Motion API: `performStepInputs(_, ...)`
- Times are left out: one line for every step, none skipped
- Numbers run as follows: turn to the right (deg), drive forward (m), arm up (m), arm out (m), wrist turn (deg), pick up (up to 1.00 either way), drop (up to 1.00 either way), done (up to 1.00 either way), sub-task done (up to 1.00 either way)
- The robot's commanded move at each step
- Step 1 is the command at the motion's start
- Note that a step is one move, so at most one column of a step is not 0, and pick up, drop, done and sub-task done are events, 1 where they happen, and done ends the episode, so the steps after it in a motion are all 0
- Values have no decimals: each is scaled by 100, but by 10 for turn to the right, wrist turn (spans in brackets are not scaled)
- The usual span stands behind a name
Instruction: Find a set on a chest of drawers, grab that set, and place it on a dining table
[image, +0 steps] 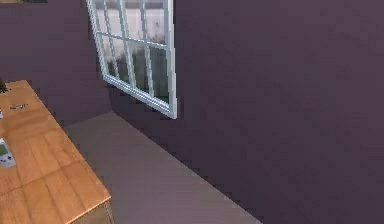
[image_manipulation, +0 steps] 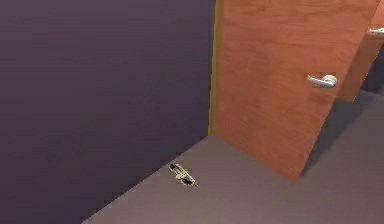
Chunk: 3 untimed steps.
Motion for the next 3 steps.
performStepInputs(0,60,0,0,0,0,0,0,0)
performStepInputs(-420,0,0,0,0,0,0,0,0)
performStepInputs(0,100,0,0,0,0,0,0,0)
